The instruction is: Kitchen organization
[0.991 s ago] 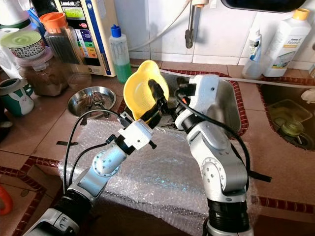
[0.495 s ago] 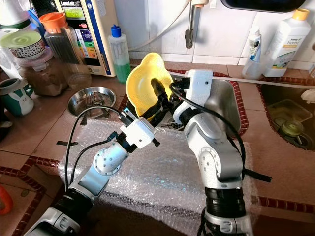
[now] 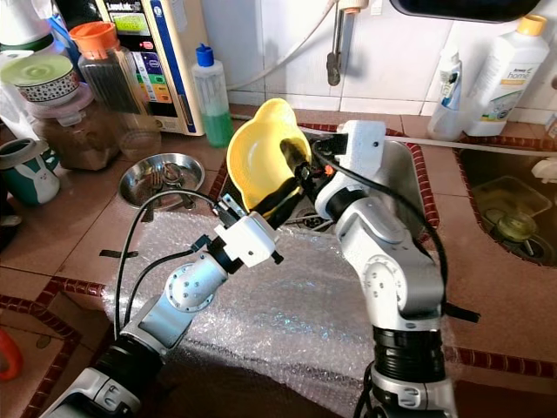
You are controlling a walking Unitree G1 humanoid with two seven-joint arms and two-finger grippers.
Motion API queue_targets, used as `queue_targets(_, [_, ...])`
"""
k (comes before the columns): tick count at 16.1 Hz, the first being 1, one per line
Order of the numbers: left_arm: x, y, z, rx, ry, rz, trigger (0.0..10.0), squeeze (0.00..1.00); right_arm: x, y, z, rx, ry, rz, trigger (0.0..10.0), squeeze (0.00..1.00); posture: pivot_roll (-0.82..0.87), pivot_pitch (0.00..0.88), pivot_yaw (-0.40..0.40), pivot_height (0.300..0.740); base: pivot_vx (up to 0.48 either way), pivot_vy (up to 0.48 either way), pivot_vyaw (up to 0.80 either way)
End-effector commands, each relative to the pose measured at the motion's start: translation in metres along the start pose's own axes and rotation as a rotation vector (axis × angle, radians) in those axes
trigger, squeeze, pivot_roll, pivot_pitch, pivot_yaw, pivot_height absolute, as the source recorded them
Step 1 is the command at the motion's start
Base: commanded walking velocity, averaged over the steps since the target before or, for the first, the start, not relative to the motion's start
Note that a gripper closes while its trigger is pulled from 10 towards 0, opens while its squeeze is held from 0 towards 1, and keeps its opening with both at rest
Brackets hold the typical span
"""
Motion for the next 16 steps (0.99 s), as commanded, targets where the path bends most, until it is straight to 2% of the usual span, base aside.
queue_targets(1, [0.001,-0.005,0.002,-0.041,-0.009,-0.016,1.8,0.00,0.011,-0.007,0.003,-0.021,-0.026,0.007,10.0,0.00,-0.15,0.053,0.048,0.740,0.000,0.000,0.00])
queue_targets(2, [0.001,-0.006,0.002,-0.044,-0.011,-0.017,1.9,0.00,0.011,-0.007,0.004,-0.017,-0.021,0.008,10.0,0.00,-0.15,0.053,0.048,0.740,0.000,0.000,0.00])
queue_targets(4, [0.000,-0.005,0.002,-0.048,-0.009,-0.020,1.9,0.00,0.011,-0.008,0.005,-0.013,-0.015,0.009,0.0,0.00,-0.15,0.052,0.052,0.740,0.000,0.000,0.00])
queue_targets(7, [-0.002,-0.006,0.004,-0.054,0.001,-0.024,2.2,0.00,0.013,-0.013,0.008,-0.017,-0.013,0.017,0.0,0.00,-0.15,0.052,0.053,0.740,0.000,0.000,0.00])
queue_targets(9, [-0.002,-0.006,0.004,-0.057,0.003,-0.024,3.2,0.00,0.015,-0.018,0.009,-0.039,-0.016,0.021,0.0,0.00,-0.15,0.055,0.052,0.740,0.000,0.000,0.00])
queue_targets(10, [-0.002,-0.007,0.004,-0.058,0.005,-0.025,4.8,0.00,0.016,-0.018,0.008,-0.043,-0.017,0.022,0.0,0.00,-0.15,0.055,0.053,0.740,0.000,0.000,0.00])
queue_targets(11, [-0.002,-0.006,0.004,-0.046,0.001,-0.026,9.3,0.00,0.016,-0.019,0.009,-0.049,-0.017,0.025,0.0,0.00,-0.15,0.055,0.054,0.740,0.000,0.000,0.00])
queue_targets(12, [-0.001,-0.006,0.004,-0.041,0.001,-0.030,10.0,0.00,0.015,-0.019,0.009,-0.054,-0.015,0.028,0.0,0.00,-0.15,0.054,0.055,0.740,0.000,0.000,0.00])
queue_targets(16, [-0.004,-0.001,0.003,-0.017,0.015,-0.044,10.0,0.00,0.007,-0.021,0.009,-0.087,0.008,0.054,0.0,0.00,-0.14,0.049,0.058,0.740,0.000,0.000,0.00])
Point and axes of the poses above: a point about 5 cm out from each wrist's last joint towards the gripper, its own z axis pointing back from the gripper into the wrist, its own x axis along the axis of the wrist's last joint, y = z × x, the point moved 2 cm from there along -z, pointing out of the wrist towards the gripper, and after that the axes turned 3 degrees about z, right-handed, at the moved point
